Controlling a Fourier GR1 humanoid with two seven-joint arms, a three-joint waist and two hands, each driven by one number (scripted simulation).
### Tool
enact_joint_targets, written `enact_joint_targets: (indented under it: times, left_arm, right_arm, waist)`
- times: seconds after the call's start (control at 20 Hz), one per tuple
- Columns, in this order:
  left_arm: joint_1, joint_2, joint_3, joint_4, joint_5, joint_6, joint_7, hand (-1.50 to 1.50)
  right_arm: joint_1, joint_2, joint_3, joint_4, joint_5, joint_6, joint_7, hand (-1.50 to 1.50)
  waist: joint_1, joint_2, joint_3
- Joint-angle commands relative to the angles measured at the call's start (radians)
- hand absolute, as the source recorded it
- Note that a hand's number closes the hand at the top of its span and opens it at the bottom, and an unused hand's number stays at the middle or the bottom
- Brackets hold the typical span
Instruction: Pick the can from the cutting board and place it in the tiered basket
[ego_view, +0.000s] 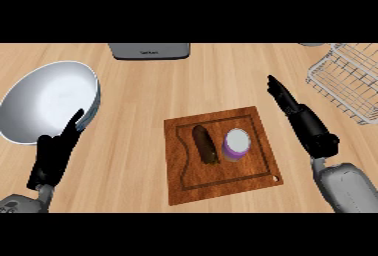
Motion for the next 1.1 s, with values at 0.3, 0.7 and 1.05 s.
enact_joint_targets:
  times: [0.3, 0.7, 1.05]
  left_arm:
    - [0.107, -0.122, 0.030, 0.008, -0.001, 0.112, -0.060, 0.00]
    - [0.079, -0.220, -0.021, -0.015, -0.068, 0.175, -0.026, 0.00]
    - [0.134, -0.245, -0.025, 0.035, -0.064, 0.139, -0.120, 0.00]
  right_arm:
    - [0.024, -0.152, -0.282, 0.008, 0.197, -0.359, 0.173, 1.50]
    - [0.222, 0.165, -0.319, -0.380, 0.062, -0.585, 0.160, -1.50]
    - [0.313, -0.070, -0.112, -0.535, 0.223, -0.400, 0.611, -1.50]
  waist:
    - [-0.067, 0.003, -0.033]
    - [-0.012, 0.005, -0.017]
    - [-0.010, 0.005, -0.023]
